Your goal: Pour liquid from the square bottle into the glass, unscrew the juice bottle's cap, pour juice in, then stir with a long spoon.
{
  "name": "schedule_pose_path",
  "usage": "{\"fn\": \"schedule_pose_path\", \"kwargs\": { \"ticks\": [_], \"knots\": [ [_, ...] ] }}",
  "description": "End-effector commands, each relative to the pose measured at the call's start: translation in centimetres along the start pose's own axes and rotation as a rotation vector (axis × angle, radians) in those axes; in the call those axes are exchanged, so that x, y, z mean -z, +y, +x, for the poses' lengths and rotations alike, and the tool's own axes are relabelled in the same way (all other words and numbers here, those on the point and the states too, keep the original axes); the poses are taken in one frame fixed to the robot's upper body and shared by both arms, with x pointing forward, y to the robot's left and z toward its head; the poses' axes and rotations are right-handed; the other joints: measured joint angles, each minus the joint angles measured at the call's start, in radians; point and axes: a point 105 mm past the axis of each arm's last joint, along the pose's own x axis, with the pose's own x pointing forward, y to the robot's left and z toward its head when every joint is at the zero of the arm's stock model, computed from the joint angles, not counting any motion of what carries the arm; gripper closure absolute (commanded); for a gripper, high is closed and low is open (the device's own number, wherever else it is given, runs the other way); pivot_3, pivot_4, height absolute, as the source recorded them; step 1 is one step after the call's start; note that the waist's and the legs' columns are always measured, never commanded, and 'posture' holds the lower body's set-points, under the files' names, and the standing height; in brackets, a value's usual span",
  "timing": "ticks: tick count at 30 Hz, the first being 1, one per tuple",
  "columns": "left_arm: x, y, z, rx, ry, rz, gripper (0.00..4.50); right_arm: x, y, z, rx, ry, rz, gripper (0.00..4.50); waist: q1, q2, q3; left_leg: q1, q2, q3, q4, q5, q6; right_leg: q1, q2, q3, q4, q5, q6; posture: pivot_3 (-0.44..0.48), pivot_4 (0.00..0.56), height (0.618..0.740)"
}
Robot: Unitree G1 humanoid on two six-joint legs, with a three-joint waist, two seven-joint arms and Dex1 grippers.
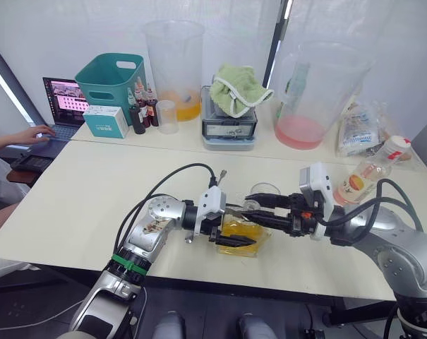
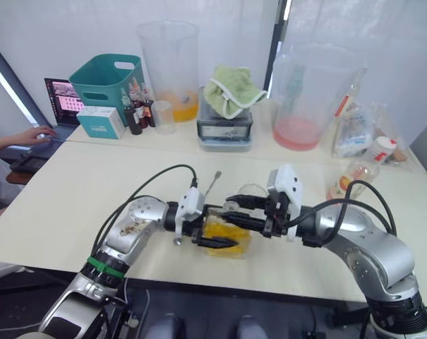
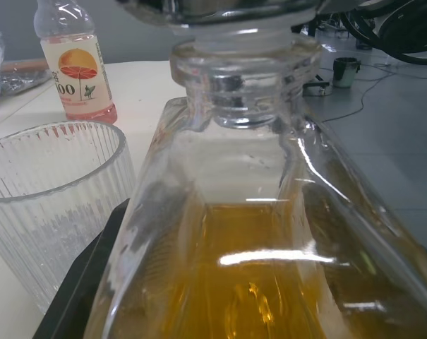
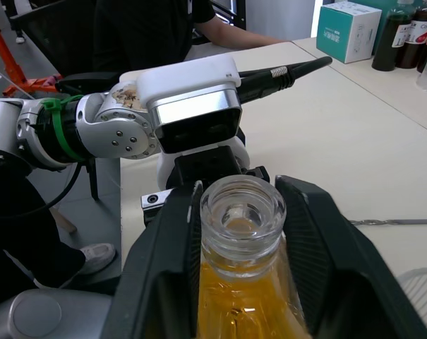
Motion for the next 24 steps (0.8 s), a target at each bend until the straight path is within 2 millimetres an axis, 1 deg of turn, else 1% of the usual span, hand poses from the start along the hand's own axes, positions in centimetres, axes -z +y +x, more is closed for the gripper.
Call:
{"fn": "schedule_pose_path", "kwargs": {
  "ticks": [1, 4, 13, 17, 21, 24],
  "knots": [
    [-0.3, 0.3, -0.1, -0.003, 0.019, 0.035, 1.67, -1.3, 0.4, 0.0, -0.009, -0.04, -0.045, 3.45, 0.0, 0.0, 0.0, 0.0, 0.0, 0.0, 0.0, 0.0, 0.0, 0.0, 0.0, 0.0, 0.0, 0.0, 0.0, 0.0, 0.15, 0.74],
    [-0.2, 0.4, -0.2, -0.004, 0.02, 0.036, 1.67, -1.5, 0.5, 0.0, -0.009, -0.049, -0.043, 3.45, 0.0, 0.0, 0.0, 0.0, 0.0, 0.0, 0.0, 0.0, 0.0, 0.0, 0.0, 0.0, 0.0, 0.0, 0.0, 0.0, 0.15, 0.74],
    [0.1, 0.1, 0.0, 0.011, 0.035, 0.038, 1.67, -3.5, 1.0, -0.6, -0.027, -0.113, -0.045, 3.45, -0.001, 0.0, 0.0, -0.001, 0.0, 0.0, 0.0, 0.0, 0.0, -0.001, 0.0, 0.0, 0.0, 0.0, 0.0, 0.0, 0.15, 0.74],
    [0.2, 0.1, 0.0, 0.016, 0.039, 0.037, 1.67, -4.2, 1.0, -0.9, -0.016, -0.134, -0.042, 3.45, 0.0, 0.0, 0.0, -0.004, 0.0, 0.0, 0.0, 0.0, 0.0, -0.003, 0.0, 0.0, 0.0, 0.0, 0.0, 0.0, 0.15, 0.74],
    [0.5, -0.1, 0.0, 0.021, 0.045, 0.033, 1.67, -5.1, 0.9, -1.3, 0.005, -0.161, -0.041, 3.45, 0.0, 0.0, 0.0, -0.003, 0.0, -0.002, 0.0, 0.0, 0.0, -0.002, 0.0, -0.001, 0.0, 0.0, 0.0, 0.0, 0.15, 0.74],
    [0.6, -0.1, 0.1, 0.023, 0.046, 0.032, 1.67, -5.3, 0.8, -1.7, 0.035, -0.163, -0.044, 3.45, 0.0, 0.0, 0.0, -0.003, 0.0, -0.002, 0.0, 0.0, 0.0, -0.002, 0.0, -0.001, 0.0, 0.0, 0.0, 0.0, 0.15, 0.74]
  ]
}}
